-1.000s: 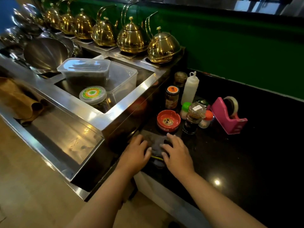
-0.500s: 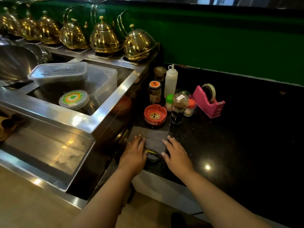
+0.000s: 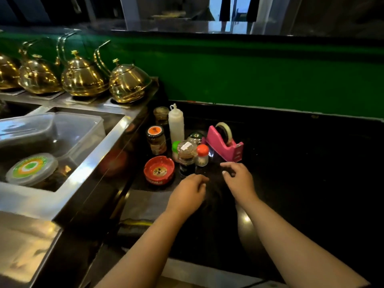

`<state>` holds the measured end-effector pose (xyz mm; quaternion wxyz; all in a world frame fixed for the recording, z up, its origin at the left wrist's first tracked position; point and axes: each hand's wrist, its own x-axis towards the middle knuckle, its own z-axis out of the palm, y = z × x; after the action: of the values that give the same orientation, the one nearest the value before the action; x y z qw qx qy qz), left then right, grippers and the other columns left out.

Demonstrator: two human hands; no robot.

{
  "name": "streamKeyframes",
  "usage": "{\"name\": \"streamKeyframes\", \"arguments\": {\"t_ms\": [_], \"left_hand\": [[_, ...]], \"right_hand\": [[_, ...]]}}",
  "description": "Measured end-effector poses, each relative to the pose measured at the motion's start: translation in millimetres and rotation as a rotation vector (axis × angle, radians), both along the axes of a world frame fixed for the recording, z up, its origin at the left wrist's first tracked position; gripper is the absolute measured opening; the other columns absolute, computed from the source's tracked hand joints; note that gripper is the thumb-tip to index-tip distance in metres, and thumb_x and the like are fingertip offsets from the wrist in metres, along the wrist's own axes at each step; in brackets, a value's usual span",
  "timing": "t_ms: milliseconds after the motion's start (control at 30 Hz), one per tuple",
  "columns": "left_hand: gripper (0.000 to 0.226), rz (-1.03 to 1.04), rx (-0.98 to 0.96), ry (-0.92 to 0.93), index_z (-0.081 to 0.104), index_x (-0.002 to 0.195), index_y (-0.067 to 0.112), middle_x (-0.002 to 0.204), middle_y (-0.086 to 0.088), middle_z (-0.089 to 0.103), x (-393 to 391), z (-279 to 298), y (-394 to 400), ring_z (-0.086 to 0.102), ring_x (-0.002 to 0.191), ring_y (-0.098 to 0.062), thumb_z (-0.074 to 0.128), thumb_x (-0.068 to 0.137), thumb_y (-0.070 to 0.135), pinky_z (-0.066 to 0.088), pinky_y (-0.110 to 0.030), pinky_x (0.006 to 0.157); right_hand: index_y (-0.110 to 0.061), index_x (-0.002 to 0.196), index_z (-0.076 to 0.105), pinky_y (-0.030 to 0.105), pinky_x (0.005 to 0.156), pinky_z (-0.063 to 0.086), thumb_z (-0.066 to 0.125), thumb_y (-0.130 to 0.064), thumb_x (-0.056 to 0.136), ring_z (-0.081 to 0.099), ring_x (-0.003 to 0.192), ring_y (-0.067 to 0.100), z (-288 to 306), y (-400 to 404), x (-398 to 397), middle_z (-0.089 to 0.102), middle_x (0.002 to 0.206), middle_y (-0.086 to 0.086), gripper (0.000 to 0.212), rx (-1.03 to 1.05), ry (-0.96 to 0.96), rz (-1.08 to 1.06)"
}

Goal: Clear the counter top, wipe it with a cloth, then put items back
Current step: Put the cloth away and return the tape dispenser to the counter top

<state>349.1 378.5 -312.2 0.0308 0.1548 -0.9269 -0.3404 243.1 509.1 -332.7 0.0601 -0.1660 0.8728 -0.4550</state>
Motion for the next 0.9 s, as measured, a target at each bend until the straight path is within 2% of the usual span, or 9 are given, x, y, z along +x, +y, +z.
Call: {"name": "streamKeyframes", "arguments": {"t_ms": [100, 167, 333, 467, 567, 667, 767, 833, 900], "left_hand": [[0.039, -0.009, 0.06, 0.038, 0.054, 0.132, 0.02, 0.132, 0.004, 0.052, -40.9, -13.3, 17.0, 0.052, 0.12, -0.012, 0.049, 0.093, 0.018, 0.04, -0.023, 0.101], [0.047, 0.007, 0.096, 0.034, 0.044, 0.141, 0.019, 0.142, 0.002, 0.045, -68.5, -23.3, 26.3, 0.044, 0.13, -0.013, 0.049, 0.093, 0.018, 0.031, -0.021, 0.106], [0.072, 0.026, 0.132, -0.013, 0.018, 0.153, 0.019, 0.159, 0.0, 0.016, -122.3, -55.1, 41.7, 0.006, 0.147, -0.013, 0.05, 0.09, 0.007, 0.006, -0.02, 0.114], [0.081, 0.014, 0.094, -0.055, 0.004, 0.154, 0.023, 0.161, 0.005, 0.001, -142.4, -78.5, 45.1, -0.005, 0.147, -0.013, 0.047, 0.088, 0.004, -0.001, -0.024, 0.116], [0.083, 0.011, 0.091, -0.103, -0.002, 0.153, 0.029, 0.161, 0.008, -0.005, -146.4, -91.1, 43.5, -0.005, 0.148, -0.017, 0.046, 0.089, 0.006, 0.001, -0.03, 0.118], [0.08, 0.016, 0.157, -0.086, 0.003, 0.153, 0.032, 0.16, 0.011, -0.002, -147.4, -91.8, 40.4, -0.001, 0.148, -0.015, 0.046, 0.091, 0.006, 0.006, -0.03, 0.119], [0.068, 0.07, 0.31, -0.005, 0.023, 0.151, 0.025, 0.154, 0.012, 0.019, -150.3, -83.1, 38.7, 0.013, 0.145, -0.008, 0.045, 0.092, 0.002, 0.011, -0.021, 0.114], [0.054, 0.187, 0.481, 0.086, 0.044, 0.14, 0.023, 0.146, 0.005, 0.039, -153.3, -75.6, 36.0, 0.034, 0.138, -0.012, 0.045, 0.092, -0.001, 0.025, -0.023, 0.112], [0.043, 0.31, 0.67, 0.155, 0.051, 0.129, 0.027, 0.135, 0.0, 0.052, -156.2, -67.5, 33.6, 0.051, 0.124, -0.015, 0.048, 0.094, 0.004, 0.04, -0.027, 0.103]], "right_hand": [[-0.024, 0.12, 0.061, 0.013, 0.08, 0.036, 0.064, -0.013, 0.089, 0.054, 0.11, 0.015, 3.8, 13.3, -44.5, 0.051, 0.121, 0.001, 0.032, 0.003, 0.045, -0.092], [-0.025, 0.128, 0.054, 0.012, 0.083, 0.036, 0.067, -0.015, 0.088, 0.051, 0.115, 0.012, 2.2, 18.5, -71.6, 0.048, 0.128, 0.001, 0.043, -0.02, 0.016, -0.123], [-0.025, 0.142, 0.041, 0.025, 0.099, 0.04, 0.075, -0.025, 0.082, 0.048, 0.128, 0.015, -17.1, 12.4, -123.6, 0.047, 0.14, 0.0, 0.069, 0.02, -0.081, 0.003], [-0.034, 0.126, 0.05, 0.016, 0.089, 0.045, 0.075, -0.027, 0.081, 0.056, 0.11, 0.004, -29.9, 5.6, -132.8, 0.057, 0.122, -0.012, 0.052, -0.039, -0.072, 0.078], [-0.04, 0.108, 0.052, 0.006, 0.073, 0.044, 0.075, -0.025, 0.081, 0.058, 0.095, -0.007, -33.2, 7.6, -132.4, 0.06, 0.105, -0.021, 0.038, -0.101, -0.071, 0.085], [-0.035, 0.105, 0.056, 0.005, 0.07, 0.046, 0.076, -0.023, 0.081, 0.062, 0.094, -0.006, -32.8, 8.8, -134.3, 0.065, 0.099, -0.019, 0.033, -0.135, -0.075, 0.087], [-0.032, 0.105, 0.056, 0.007, 0.07, 0.047, 0.075, -0.024, 0.082, 0.063, 0.093, -0.003, -31.7, 9.5, -131.0, 0.065, 0.098, -0.017, 0.031, -0.125, -0.068, 0.068], [-0.03, 0.107, 0.056, 0.008, 0.068, 0.047, 0.075, -0.027, 0.081, 0.063, 0.091, -0.002, -30.5, 12.0, -125.7, 0.066, 0.099, -0.014, 0.032, -0.112, -0.059, 0.029], [-0.028, 0.108, 0.056, 0.009, 0.068, 0.048, 0.076, -0.029, 0.081, 0.063, 0.091, -0.002, -26.0, 17.3, -116.6, 0.066, 0.1, -0.014, 0.033, -0.126, -0.073, -0.023]]}}
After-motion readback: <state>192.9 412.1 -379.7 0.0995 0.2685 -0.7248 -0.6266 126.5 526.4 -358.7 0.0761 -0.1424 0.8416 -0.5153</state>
